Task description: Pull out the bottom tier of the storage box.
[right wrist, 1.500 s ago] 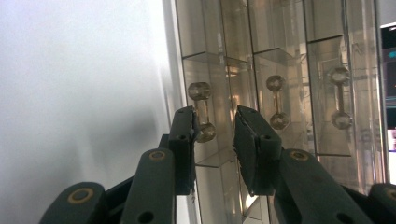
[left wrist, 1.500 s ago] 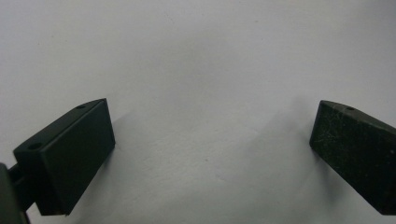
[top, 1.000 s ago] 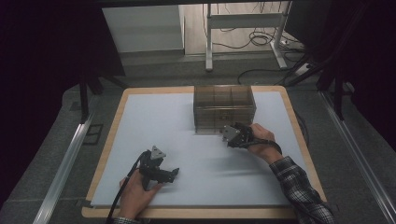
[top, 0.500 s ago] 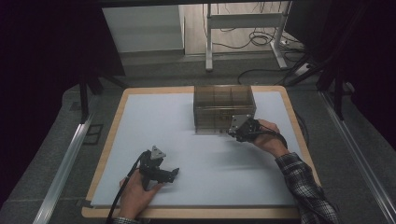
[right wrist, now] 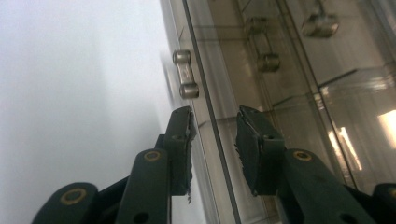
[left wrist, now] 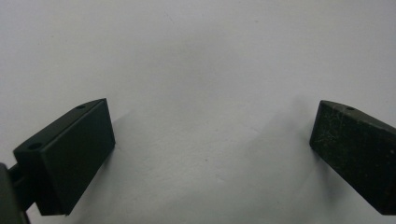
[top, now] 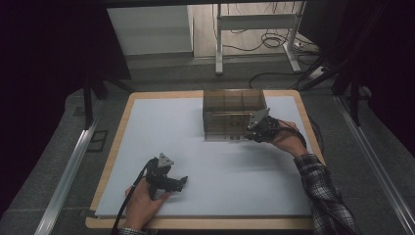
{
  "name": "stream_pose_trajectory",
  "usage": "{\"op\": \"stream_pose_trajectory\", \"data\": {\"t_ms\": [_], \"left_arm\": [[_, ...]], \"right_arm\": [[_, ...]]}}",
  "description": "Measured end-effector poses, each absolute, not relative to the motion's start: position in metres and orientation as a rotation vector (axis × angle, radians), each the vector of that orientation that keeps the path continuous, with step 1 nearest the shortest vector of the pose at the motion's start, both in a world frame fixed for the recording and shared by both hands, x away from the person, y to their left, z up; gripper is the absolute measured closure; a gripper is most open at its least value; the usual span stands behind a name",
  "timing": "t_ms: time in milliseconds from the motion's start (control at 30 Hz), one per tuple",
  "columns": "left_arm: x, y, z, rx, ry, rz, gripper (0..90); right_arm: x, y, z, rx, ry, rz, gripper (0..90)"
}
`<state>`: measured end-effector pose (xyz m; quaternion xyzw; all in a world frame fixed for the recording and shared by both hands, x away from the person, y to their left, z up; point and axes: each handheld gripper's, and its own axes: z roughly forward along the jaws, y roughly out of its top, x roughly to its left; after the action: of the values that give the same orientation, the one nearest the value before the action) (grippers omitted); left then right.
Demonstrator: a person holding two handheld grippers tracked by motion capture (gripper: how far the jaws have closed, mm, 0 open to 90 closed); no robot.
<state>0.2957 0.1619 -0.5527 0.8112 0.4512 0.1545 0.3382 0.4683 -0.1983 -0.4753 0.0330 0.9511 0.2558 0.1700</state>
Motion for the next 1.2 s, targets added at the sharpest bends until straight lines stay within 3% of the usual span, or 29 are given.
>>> {"op": "stream_pose_trajectory", "data": {"t_ms": [567, 1200], "left_arm": [[0.296, 0.162, -0.553, 2.114, 1.175, 0.403, 0.0], [0.296, 0.162, -0.553, 2.114, 1.175, 0.402, 0.0]], "right_arm": [[0.500, -0.208, -0.492, 0.024, 2.872, 0.723, 83.2], [0.496, -0.208, -0.485, -0.089, 2.947, 0.695, 86.8]]}}
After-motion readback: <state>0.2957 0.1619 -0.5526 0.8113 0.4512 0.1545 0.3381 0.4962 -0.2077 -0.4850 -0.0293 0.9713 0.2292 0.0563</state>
